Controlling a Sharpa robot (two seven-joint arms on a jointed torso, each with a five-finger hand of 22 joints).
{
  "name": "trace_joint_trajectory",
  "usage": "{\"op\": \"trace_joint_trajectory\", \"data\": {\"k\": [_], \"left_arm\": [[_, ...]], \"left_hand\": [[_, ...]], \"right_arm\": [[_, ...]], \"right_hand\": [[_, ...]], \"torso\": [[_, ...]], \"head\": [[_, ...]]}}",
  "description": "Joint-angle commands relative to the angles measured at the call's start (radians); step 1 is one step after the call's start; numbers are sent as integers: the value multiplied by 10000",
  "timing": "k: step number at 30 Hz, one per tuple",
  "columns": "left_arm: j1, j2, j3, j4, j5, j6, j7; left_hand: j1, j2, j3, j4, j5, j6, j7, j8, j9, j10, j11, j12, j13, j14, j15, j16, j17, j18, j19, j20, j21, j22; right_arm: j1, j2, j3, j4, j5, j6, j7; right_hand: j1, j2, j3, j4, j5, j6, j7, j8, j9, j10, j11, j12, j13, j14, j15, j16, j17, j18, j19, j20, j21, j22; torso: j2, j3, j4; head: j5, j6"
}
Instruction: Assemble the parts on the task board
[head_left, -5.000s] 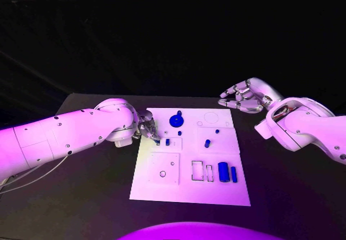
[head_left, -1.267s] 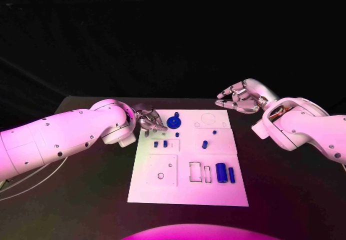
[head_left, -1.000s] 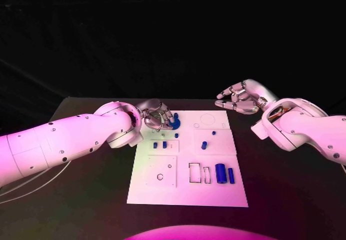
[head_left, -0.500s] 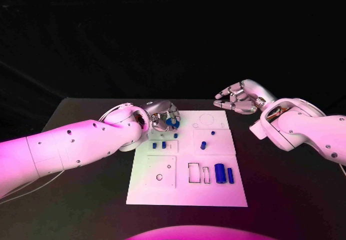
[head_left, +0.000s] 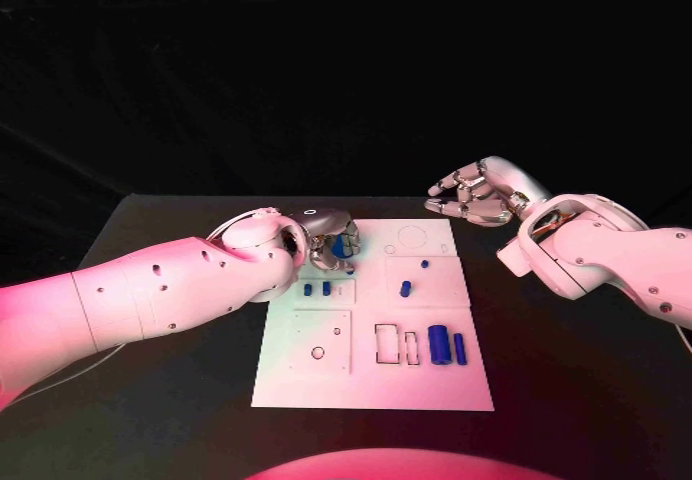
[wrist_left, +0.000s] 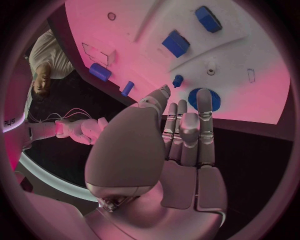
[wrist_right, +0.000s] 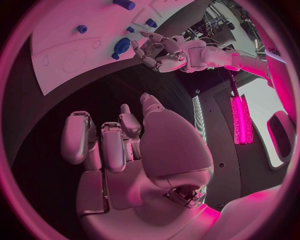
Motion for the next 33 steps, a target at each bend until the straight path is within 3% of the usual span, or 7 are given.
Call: {"op": "trace_joint_trajectory", "data": {"k": [1,18,21,33], "left_arm": [[-24,83,1,-69,-335,666,-171],[-153,376,2,-452,-362,886,-158],[-169,426,3,-499,-366,908,-149],[-214,589,5,-687,-372,983,-169]], "left_hand": [[-39,-2,24,10,40,126,1,-57,-58,138,-1,-69,-86,96,0,94,43,132,57,19,79,35],[232,147,503,-158,53,676,59,-531,-551,729,-8,-786,-845,194,-13,500,17,126,23,9,472,347],[321,197,691,-255,-135,811,57,-605,-623,896,-21,-907,-964,229,-26,579,33,109,67,-3,605,493],[328,302,1042,-383,-170,995,80,-777,-761,1161,-26,-1132,-1158,310,-40,741,107,70,161,-18,871,794]], "right_arm": [[-6,10,2,18,-31,-18,93],[-6,8,2,39,-31,-3,90],[-6,8,2,41,-31,0,91],[-6,0,2,58,-31,13,85]], "right_hand": [[40,64,17,-14,35,-99,-4,51,-11,-88,5,-34,-11,450,-47,-67,146,115,-71,-13,-65,349],[43,67,18,-12,61,-101,-4,55,-11,-77,5,-26,-2,453,-47,-61,160,114,-68,-13,-66,351],[43,67,18,-12,61,-101,-4,55,-11,-77,5,-26,-2,453,-47,-61,160,114,-68,-13,-66,351],[49,72,21,-13,79,-98,-6,60,-10,-57,4,-4,19,454,-48,-62,161,112,-62,-13,-60,358]], "torso": [[-6,2,-3],[-6,0,10],[-6,-1,4],[-8,4,4]], "head": [[-10,-14],[-60,-20],[-62,-28],[-92,-34]]}}
